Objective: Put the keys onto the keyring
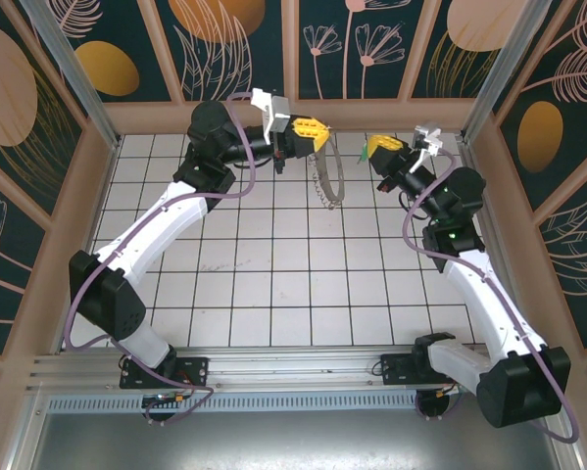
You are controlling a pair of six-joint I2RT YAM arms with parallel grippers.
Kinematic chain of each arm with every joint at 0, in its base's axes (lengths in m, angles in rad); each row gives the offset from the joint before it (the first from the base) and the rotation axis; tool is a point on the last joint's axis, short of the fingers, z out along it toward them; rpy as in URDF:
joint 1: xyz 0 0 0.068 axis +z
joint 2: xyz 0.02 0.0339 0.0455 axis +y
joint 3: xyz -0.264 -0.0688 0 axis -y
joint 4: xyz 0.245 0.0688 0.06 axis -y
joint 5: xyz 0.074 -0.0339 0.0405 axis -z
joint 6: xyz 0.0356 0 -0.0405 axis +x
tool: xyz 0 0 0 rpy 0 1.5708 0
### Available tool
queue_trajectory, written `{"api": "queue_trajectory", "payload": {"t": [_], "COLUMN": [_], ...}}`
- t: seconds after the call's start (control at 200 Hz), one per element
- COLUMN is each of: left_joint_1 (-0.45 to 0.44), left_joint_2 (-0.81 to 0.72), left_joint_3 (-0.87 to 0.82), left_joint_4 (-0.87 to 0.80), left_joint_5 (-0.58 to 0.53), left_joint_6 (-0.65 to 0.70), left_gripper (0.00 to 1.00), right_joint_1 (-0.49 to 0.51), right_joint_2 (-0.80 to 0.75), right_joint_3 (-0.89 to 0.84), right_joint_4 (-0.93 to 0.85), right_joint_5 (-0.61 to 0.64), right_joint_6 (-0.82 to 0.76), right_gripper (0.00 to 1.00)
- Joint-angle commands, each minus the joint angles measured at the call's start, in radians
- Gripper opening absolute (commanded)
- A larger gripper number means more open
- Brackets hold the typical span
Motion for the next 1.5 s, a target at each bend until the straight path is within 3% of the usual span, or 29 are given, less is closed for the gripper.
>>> {"api": "queue_trajectory", "payload": {"t": [0.0,0.165,0.275,0.796,1.241,1.496], "left_joint_1": [-0.001,-0.001,-0.001,-0.001,-0.001,-0.001], "left_joint_2": [0.003,0.039,0.056,0.069,0.047,-0.006], "left_joint_3": [-0.005,-0.029,-0.03,0.003,-0.048,-0.126], "left_joint_4": [0.222,0.504,0.604,0.618,0.6,0.474], "left_joint_5": [0.032,0.024,0.003,-0.063,-0.085,-0.105], "left_joint_6": [-0.231,-0.578,-0.728,-0.917,-0.885,-0.719], "left_gripper": [0.0,0.0,0.0,0.0,0.0,0.0], "right_joint_1": [0.01,0.015,0.016,0.017,0.018,0.017], "right_joint_2": [-0.036,-0.055,-0.062,-0.075,-0.057,-0.054], "right_joint_3": [0.025,0.024,0.028,0.02,-0.03,-0.16], "right_joint_4": [0.021,0.011,0.003,0.0,-0.029,-0.041], "right_joint_5": [-0.001,0.003,0.002,-0.004,0.025,0.048], "right_joint_6": [0.0,-0.006,-0.017,-0.024,-0.006,0.066], "right_gripper": [0.0,0.0,0.0,0.0,0.0,0.0]}}
